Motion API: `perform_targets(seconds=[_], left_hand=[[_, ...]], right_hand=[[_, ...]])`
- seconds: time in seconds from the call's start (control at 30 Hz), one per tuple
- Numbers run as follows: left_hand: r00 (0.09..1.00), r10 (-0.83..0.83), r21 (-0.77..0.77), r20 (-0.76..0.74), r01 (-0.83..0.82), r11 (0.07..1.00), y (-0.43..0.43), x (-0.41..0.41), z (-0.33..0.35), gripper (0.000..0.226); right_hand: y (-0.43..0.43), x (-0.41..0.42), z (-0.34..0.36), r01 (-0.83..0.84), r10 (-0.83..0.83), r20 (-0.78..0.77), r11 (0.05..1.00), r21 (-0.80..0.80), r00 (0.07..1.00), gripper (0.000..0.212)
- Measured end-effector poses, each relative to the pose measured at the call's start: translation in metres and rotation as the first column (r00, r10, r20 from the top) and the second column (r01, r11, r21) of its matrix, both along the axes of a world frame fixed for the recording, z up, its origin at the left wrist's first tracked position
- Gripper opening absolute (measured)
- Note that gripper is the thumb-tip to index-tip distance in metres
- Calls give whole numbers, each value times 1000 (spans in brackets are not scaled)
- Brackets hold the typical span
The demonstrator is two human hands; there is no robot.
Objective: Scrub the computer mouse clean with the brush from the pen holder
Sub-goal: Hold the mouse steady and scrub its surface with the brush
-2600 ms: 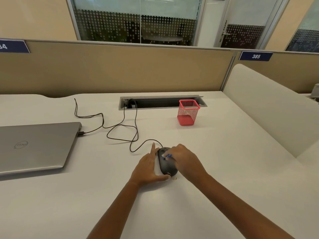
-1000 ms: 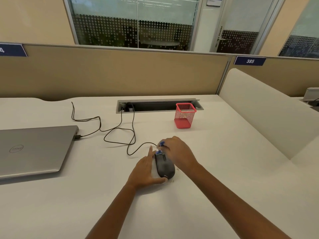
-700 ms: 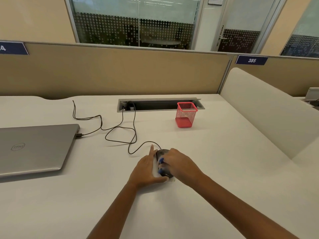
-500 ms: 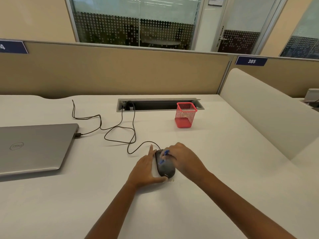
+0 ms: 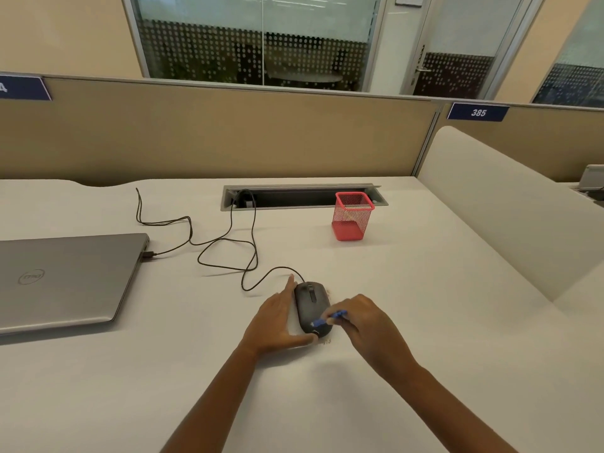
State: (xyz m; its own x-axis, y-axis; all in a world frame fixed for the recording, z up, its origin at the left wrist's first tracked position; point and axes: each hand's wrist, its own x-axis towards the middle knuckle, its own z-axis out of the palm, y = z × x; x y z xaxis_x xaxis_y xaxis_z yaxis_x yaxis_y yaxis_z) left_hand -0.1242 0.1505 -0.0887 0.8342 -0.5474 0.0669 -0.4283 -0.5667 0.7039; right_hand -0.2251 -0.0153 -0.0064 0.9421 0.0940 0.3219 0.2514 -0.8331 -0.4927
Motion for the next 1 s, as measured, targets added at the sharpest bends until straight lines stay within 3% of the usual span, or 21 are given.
perform_targets(seconds=[0.2, 0.37, 0.47, 0.53, 0.63, 0.7, 0.87, 1.0], left_hand=[[999, -34, -84, -12, 33, 996, 2, 4, -1, 87], [1000, 2, -23, -8, -2, 1000, 1, 6, -5, 65], [1000, -2, -25, -3, 2, 1000, 0, 5, -4, 64], [1000, -2, -24, -10, 2, 1000, 0, 5, -4, 65], [1000, 1, -30, -10, -1, 1000, 0, 5, -4, 64], [1000, 8, -33, -12, -8, 999, 1, 5, -5, 64], [1000, 7, -40, -23, -8, 999, 1, 6, -5, 64], [999, 10, -48, -36, -12, 999, 2, 6, -5, 63]], right_hand=[[2, 1, -4, 64, -70, 125, 997, 52, 990, 21], [3, -28, -30, -2, 40, 197, 982, -190, 980, 32], [1, -47, -45, -24, 77, 195, 966, -258, 978, 36], [1, -54, -51, -24, 100, 235, 951, -308, 967, 14], [1, -53, -49, 27, 58, 287, 959, -282, 956, 14], [1, -47, -48, 57, 14, 284, 968, -242, 959, 38], [12, -45, -55, 31, 30, 241, 969, -244, 970, 44], [7, -55, -62, 66, -9, 285, 980, -188, 958, 13]])
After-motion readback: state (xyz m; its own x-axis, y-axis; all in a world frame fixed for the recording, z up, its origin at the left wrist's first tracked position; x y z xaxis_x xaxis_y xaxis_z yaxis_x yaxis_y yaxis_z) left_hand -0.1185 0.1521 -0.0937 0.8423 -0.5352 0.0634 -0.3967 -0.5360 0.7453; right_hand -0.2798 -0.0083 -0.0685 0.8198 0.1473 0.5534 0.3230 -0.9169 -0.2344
